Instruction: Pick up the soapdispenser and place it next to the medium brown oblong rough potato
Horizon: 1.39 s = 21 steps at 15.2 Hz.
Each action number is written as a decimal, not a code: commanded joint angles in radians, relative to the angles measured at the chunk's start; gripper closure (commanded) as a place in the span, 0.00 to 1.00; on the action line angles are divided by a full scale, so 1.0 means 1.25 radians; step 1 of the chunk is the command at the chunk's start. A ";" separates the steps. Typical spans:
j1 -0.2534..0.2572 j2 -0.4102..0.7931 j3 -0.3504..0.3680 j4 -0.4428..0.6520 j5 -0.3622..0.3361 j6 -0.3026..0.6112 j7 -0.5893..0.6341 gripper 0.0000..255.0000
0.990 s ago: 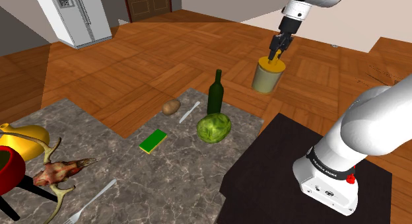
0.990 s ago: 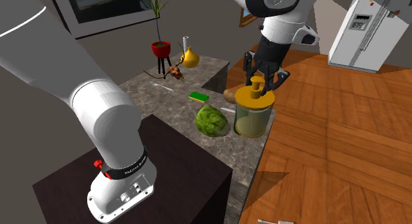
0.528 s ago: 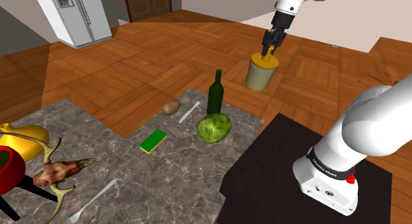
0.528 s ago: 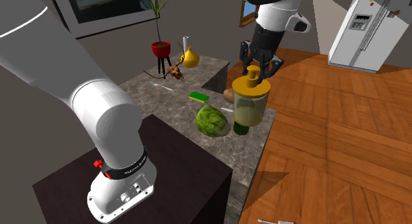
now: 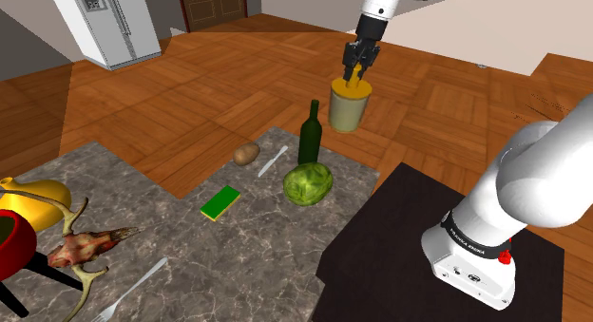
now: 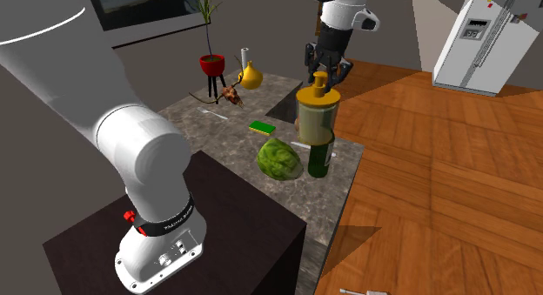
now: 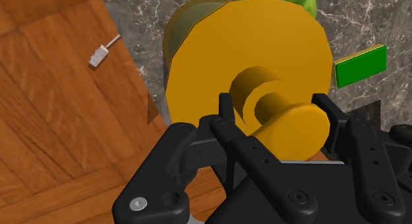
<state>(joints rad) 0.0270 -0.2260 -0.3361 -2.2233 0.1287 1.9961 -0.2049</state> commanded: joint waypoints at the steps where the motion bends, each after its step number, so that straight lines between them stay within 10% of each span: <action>1: 0.019 0.027 0.020 0.028 0.015 0.004 0.031 1.00; 16: 0.130 0.308 0.133 0.347 0.083 -0.006 0.230 1.00; 21: 0.130 0.321 0.134 0.311 0.091 0.042 0.219 1.00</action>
<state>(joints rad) 0.1893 0.1697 -0.1692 -1.8284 0.2393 2.0355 0.0703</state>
